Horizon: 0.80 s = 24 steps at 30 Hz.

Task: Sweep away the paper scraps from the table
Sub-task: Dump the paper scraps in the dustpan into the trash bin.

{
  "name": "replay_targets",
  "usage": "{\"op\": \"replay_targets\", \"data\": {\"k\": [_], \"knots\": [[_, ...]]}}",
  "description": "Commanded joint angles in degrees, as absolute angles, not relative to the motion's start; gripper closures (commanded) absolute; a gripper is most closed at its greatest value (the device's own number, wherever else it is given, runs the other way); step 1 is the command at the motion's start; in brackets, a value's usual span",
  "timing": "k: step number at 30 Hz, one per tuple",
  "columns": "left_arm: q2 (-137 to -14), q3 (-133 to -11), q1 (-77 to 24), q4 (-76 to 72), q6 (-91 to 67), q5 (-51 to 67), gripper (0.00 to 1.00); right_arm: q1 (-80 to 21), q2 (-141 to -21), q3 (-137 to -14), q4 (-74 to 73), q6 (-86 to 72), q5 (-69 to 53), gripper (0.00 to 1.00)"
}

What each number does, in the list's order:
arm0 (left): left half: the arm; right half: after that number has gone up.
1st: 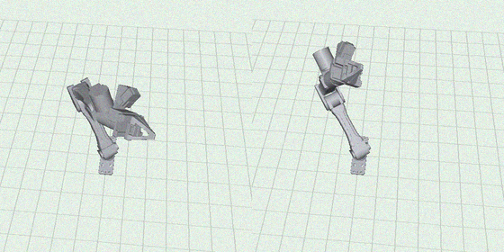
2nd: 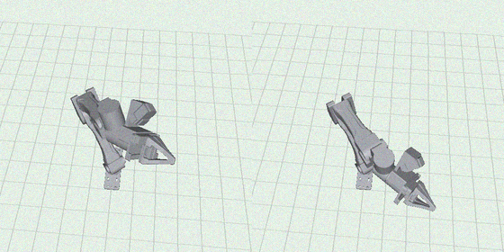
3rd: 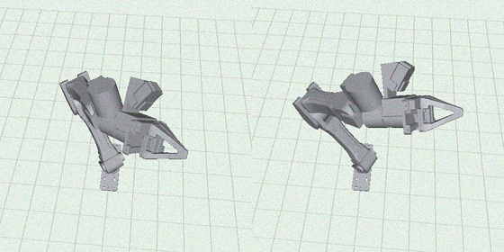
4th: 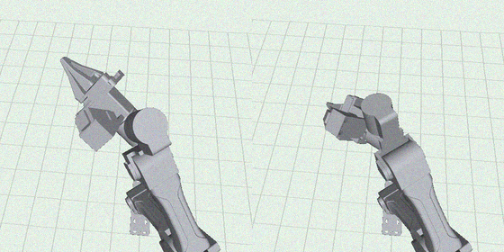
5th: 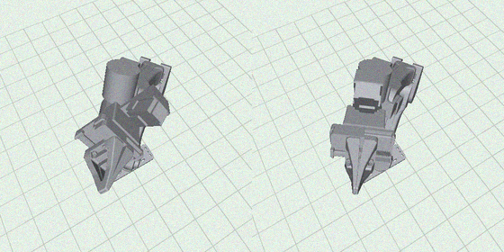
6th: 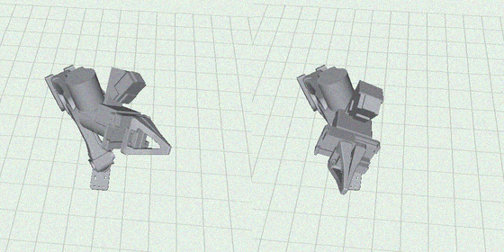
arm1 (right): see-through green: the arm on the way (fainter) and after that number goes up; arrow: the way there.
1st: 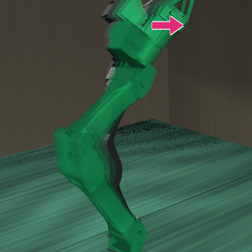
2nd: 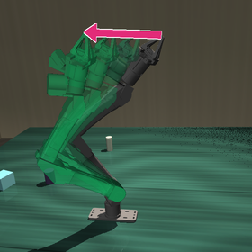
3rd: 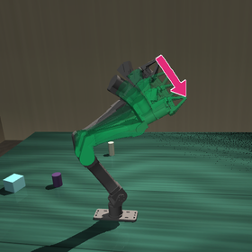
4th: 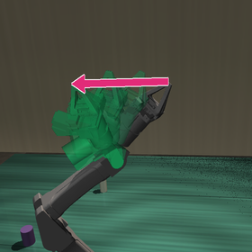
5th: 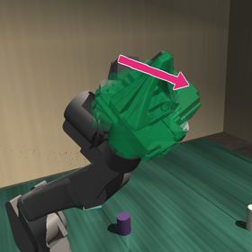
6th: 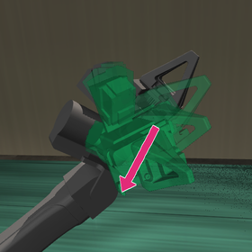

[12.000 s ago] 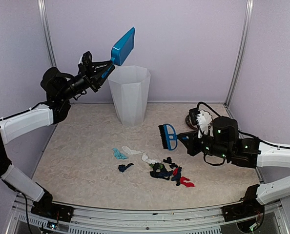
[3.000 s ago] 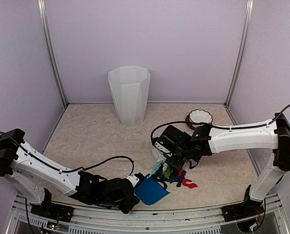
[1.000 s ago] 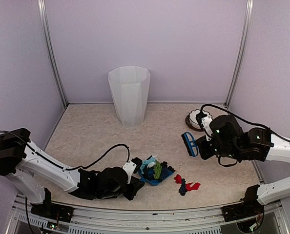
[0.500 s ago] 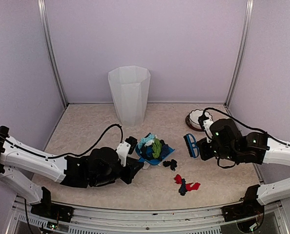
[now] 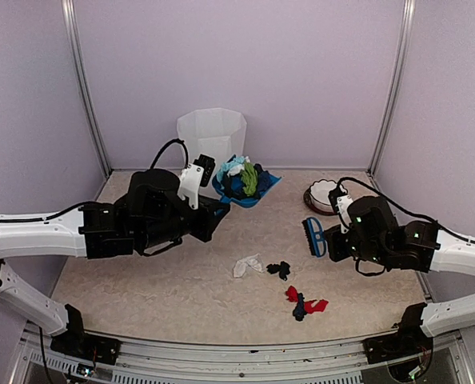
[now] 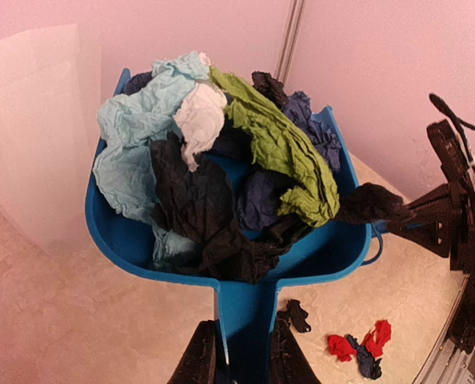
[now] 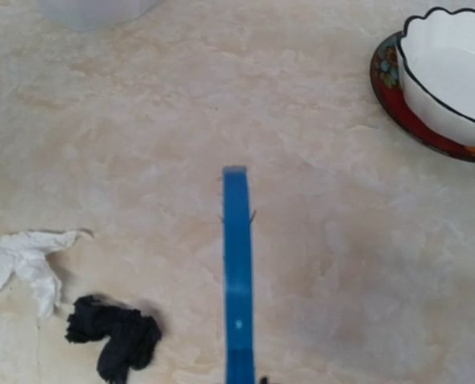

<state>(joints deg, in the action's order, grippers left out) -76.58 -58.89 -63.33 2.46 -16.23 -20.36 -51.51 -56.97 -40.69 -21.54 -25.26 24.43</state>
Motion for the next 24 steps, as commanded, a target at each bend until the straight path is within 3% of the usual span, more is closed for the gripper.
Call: {"op": "replay_targets", "data": {"k": [1, 12, 24], "knots": [[-75.2, -66.0, -59.0, 9.1, -13.5, -17.8, 1.0, -50.7, -57.0, -40.2, -18.3, -25.6, 23.6, 1.0], [-81.2, -83.9, -45.9, 15.7, -11.9, -10.2, 1.0, -50.3, -58.3, -39.5, -15.4, -25.1, 21.8, 1.0], [-96.4, -103.1, -34.6, 21.5, -13.7, 1.6, 1.0, -50.2, -57.3, -36.9, -11.7, -27.7, 20.0, 1.0]]}}
